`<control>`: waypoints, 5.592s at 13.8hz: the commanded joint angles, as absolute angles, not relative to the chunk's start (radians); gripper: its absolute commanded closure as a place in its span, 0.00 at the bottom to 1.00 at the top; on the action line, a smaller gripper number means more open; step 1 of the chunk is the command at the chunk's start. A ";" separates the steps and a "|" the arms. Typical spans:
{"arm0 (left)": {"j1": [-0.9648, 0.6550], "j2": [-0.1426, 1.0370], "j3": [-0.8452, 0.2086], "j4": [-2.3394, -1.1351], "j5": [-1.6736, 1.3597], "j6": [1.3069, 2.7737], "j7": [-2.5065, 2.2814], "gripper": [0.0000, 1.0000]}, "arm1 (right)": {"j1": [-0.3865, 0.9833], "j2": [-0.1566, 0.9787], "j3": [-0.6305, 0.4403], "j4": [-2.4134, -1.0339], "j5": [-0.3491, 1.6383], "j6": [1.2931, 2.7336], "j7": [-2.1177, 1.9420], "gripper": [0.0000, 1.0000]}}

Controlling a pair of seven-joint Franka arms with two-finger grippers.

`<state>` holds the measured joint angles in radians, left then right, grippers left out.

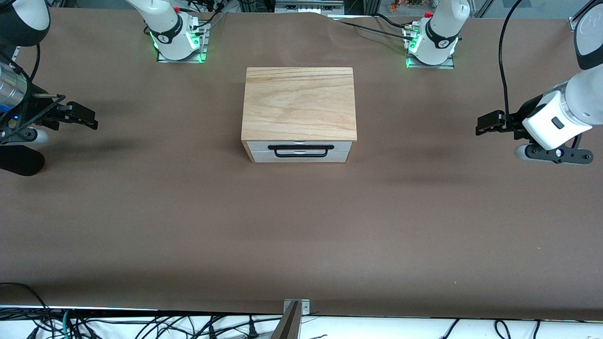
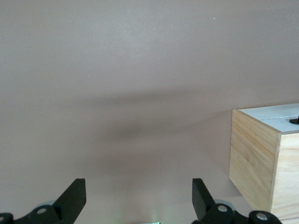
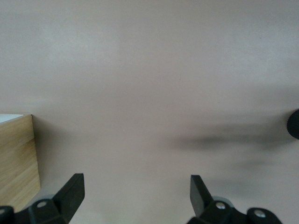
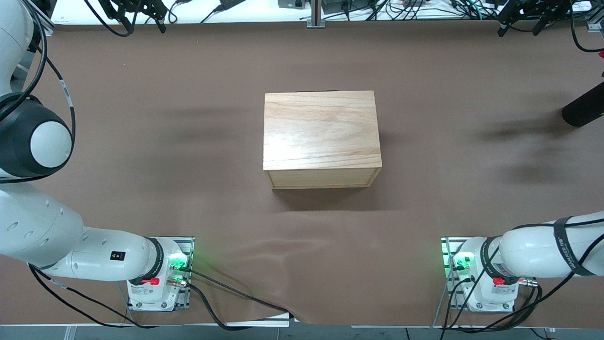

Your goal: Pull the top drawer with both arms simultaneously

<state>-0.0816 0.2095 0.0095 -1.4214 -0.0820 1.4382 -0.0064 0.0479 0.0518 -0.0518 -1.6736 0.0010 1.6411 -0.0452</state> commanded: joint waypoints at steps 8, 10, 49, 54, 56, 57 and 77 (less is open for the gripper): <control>-0.071 0.393 0.006 -1.388 -0.475 1.420 0.005 0.00 | 0.043 0.101 -0.057 -1.677 0.283 1.612 -0.051 0.00; -0.072 0.434 0.006 -1.388 -0.585 1.420 0.059 0.00 | 0.046 0.138 -0.054 -1.677 0.386 1.614 -0.054 0.00; -0.132 0.686 -0.236 -1.838 -1.508 1.924 0.985 0.90 | 0.382 0.655 -0.012 -1.879 1.733 1.859 -1.178 0.91; -0.140 0.693 -0.236 -1.835 -1.508 1.927 0.985 0.90 | 0.376 0.653 -0.012 -1.867 1.733 1.858 -1.166 0.98; -0.140 0.706 -0.236 -1.809 -1.506 1.927 0.983 0.90 | 0.376 0.653 -0.012 -1.861 1.733 1.858 -1.166 0.98; -0.140 0.718 -0.236 -1.787 -1.503 1.927 0.982 0.90 | 0.376 0.653 -0.012 -1.861 1.733 1.859 -1.167 0.98; -0.138 0.952 -0.167 -1.350 -1.396 1.968 0.809 0.90 | 0.321 0.954 -0.021 -1.315 1.733 1.948 -0.943 0.95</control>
<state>-0.1309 0.9121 -0.1938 -1.4331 -1.4664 1.9397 0.8654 0.3414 0.9313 -0.0270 -1.3923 1.7088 1.8910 -0.9858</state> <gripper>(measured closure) 0.819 0.815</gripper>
